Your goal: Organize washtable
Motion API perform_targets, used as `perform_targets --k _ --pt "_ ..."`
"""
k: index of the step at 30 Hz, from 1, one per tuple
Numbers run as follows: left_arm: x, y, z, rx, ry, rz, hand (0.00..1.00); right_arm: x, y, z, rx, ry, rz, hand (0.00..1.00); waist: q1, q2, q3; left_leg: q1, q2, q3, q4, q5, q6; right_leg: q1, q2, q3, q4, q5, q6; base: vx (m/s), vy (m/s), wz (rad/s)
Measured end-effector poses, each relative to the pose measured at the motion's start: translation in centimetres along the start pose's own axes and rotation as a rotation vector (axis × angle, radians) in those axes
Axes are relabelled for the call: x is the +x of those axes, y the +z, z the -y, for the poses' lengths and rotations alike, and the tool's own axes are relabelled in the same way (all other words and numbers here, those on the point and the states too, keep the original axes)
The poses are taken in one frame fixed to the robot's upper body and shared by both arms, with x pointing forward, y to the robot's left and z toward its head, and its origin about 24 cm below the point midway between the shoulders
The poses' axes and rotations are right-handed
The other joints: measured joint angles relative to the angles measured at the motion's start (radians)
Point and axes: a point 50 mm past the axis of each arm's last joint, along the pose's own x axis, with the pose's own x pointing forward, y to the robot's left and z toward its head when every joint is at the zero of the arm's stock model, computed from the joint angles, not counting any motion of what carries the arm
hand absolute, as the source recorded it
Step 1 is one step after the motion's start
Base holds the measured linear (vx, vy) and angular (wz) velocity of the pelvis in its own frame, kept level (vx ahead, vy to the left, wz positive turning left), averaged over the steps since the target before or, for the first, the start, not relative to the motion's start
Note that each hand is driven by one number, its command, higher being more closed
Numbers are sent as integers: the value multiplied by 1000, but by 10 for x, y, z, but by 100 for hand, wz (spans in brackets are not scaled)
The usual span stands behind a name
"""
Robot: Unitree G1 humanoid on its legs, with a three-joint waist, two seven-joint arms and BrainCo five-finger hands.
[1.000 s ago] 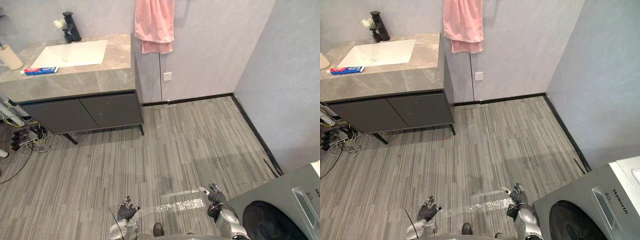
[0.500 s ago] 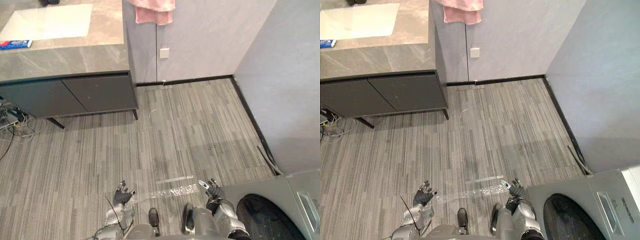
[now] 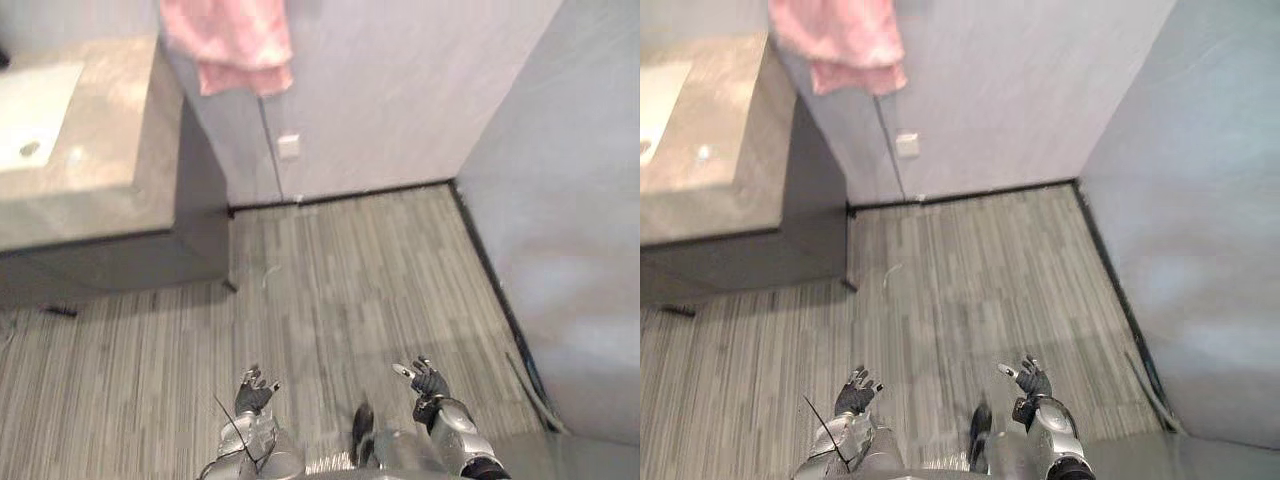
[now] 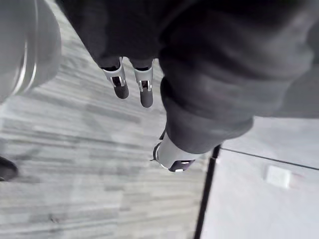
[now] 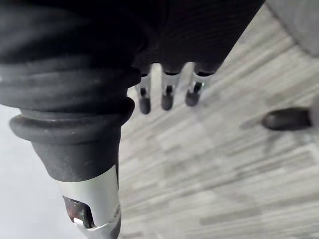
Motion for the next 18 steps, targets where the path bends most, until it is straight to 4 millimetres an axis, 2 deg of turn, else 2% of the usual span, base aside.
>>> perform_targets --k 2,3,4,5,6,7,8,9,10,11,13,14,16,17,18 --pt "0 4 1 -26 0 16 0 2 5 1 -18 0 14 0 3 -6 3 -93 -37 13 -112 -1 0 57 0 19 -29 0 1 577 -86 -29" --pt "1 6 -1 -41 11 23 0 4 13 -4 -23 12 38 0 10 -1 5 -153 -72 25 -234 -1 0 78 -5 35 -41 -3 6 600 35 -55" --pt "1 8 -5 -63 28 31 0 5 15 -7 -12 19 45 0 24 -23 18 -177 -138 34 -411 7 1 110 -32 33 -47 -31 51 400 46 -55" --pt "2 10 -5 -80 33 41 0 4 14 -7 -7 18 44 0 30 -27 20 -184 -172 28 -514 18 3 130 -43 29 -53 -44 72 625 131 -45" --pt "1 10 -5 -98 40 39 0 3 10 -3 -3 7 32 0 37 -18 15 -181 -222 13 -738 93 15 183 -46 27 -71 -67 108 583 191 -40" --pt "-1 5 -6 -110 45 27 0 0 4 4 4 -10 19 0 49 6 2 -176 -241 -3 -893 160 36 227 -34 36 -85 -90 143 698 254 -48" --pt "-3 1 -7 -114 52 17 0 -1 1 8 4 -20 11 0 56 27 -7 -181 -236 -20 -917 217 79 247 -25 47 -86 -106 162 590 263 -63" --pt "-5 -2 -13 -118 73 12 0 -2 -2 5 7 -13 -2 0 70 -1 -15 -184 -252 -35 -874 370 150 273 -48 60 -81 -130 183 534 264 -35" --pt "-2 7 -19 -123 90 40 0 -1 -2 -3 22 12 5 0 62 -46 -22 -188 -294 -24 -867 341 165 244 -95 60 -36 -119 173 522 255 -17" --pt "-1 9 -21 -122 94 51 0 -1 0 -5 23 19 9 0 57 -52 -23 -189 -306 -22 -864 335 174 220 -113 67 3 -106 168 514 269 15" --pt "-3 7 -24 -125 105 47 0 1 4 -9 21 33 20 0 55 -60 -24 -177 -328 1 -802 268 194 164 -148 103 153 -66 188 527 234 2" --pt "-6 3 -30 -134 130 39 0 0 2 -11 18 42 16 0 58 -60 -23 -143 -334 7 -719 175 199 142 -168 117 301 0 200 528 190 -5" --pt "-8 1 -38 -122 147 31 0 -1 -2 -15 44 54 6 0 54 -59 -26 -95 -336 2 -680 98 199 81 -185 118 496 119 212 484 187 -1" --pt "-9 0 -41 -111 151 28 0 -3 -6 -18 63 62 -1 0 55 -66 -30 -55 -341 0 -672 49 187 -5 -207 119 685 102 223 411 162 -7" --pt "-9 2 -44 -98 159 31 0 -3 -8 -19 77 62 -5 0 53 -65 -30 -10 -341 0 -687 24 183 -101 -225 87 826 7 192 366 132 -11"
